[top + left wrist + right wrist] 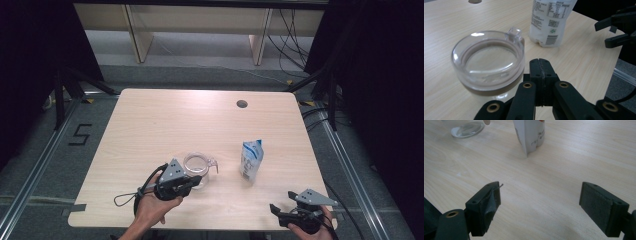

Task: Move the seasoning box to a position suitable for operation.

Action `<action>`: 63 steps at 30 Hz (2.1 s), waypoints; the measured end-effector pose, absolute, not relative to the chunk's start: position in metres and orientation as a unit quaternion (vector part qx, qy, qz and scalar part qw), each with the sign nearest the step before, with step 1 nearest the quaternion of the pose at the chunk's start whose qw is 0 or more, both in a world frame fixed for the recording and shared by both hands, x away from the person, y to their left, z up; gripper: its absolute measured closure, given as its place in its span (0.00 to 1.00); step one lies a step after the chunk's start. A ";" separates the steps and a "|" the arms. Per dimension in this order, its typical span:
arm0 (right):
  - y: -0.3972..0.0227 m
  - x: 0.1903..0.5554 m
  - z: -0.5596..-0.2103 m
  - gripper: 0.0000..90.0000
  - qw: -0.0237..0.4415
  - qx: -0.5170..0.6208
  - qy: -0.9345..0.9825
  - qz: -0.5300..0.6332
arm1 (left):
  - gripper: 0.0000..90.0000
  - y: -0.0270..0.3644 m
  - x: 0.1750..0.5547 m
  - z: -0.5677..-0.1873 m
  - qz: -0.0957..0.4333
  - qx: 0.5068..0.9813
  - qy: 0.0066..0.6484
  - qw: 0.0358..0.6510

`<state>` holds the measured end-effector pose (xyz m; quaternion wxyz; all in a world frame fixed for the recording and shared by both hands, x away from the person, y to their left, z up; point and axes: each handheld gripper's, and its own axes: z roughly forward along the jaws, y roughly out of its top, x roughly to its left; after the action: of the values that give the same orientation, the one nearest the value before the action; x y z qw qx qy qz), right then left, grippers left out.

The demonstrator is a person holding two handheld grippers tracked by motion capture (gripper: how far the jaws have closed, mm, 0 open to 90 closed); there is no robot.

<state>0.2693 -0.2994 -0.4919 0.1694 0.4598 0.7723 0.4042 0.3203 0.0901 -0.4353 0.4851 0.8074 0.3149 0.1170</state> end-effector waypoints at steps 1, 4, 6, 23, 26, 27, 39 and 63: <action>-0.299 0.269 -0.492 0.20 0.171 0.460 0.773 0.403 | 0.99 0.088 0.321 -0.432 0.117 0.808 0.315 0.484; -0.300 0.270 -0.491 0.20 0.183 0.449 0.777 0.401 | 0.99 0.081 0.328 -0.422 0.123 0.813 0.312 0.475; -0.297 0.268 -0.491 0.20 0.171 0.459 0.773 0.403 | 0.99 0.078 0.331 -0.420 0.122 0.812 0.312 0.477; -0.295 0.268 -0.492 0.20 0.163 0.464 0.771 0.405 | 0.99 0.058 0.372 -0.409 0.128 0.820 0.337 0.443; -0.296 0.270 -0.493 0.20 0.165 0.453 0.776 0.407 | 0.99 0.052 0.379 -0.410 0.130 0.824 0.342 0.433; -0.296 0.270 -0.493 0.20 0.165 0.453 0.776 0.407 | 0.99 0.052 0.379 -0.410 0.130 0.824 0.342 0.433; -0.296 0.270 -0.493 0.20 0.163 0.452 0.776 0.408 | 0.97 0.041 0.403 -0.418 0.135 0.828 0.370 0.399; -0.295 0.271 -0.493 0.21 0.164 0.449 0.778 0.407 | 0.95 0.036 0.386 -0.415 0.114 0.858 0.325 0.381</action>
<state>0.2705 -0.2952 -0.4927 0.1642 0.4494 0.7779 0.4073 0.3856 0.0359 -0.4151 0.3809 0.8579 0.3253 0.1143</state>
